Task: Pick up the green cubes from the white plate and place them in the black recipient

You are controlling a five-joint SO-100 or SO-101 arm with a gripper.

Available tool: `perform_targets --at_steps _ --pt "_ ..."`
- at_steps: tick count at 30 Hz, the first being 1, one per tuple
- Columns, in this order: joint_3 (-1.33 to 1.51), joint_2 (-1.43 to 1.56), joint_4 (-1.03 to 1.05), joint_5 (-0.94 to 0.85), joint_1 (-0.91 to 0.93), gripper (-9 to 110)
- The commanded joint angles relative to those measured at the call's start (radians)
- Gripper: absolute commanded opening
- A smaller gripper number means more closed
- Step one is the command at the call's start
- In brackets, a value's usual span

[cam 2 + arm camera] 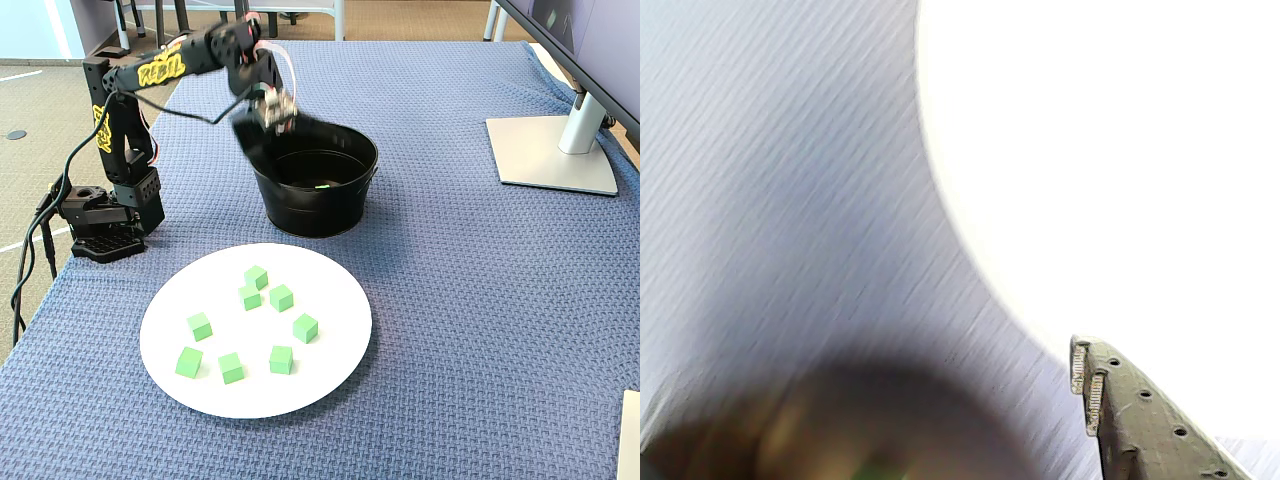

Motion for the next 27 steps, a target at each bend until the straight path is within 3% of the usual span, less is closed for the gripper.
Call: perform_targets --at_steps 1,10,27 --pt "-0.020 -0.032 -0.067 -0.156 0.126 57" --pt "0.077 -0.190 -0.241 -0.301 0.295 52" --pt "0.193 -0.291 -0.319 -0.465 0.258 40"
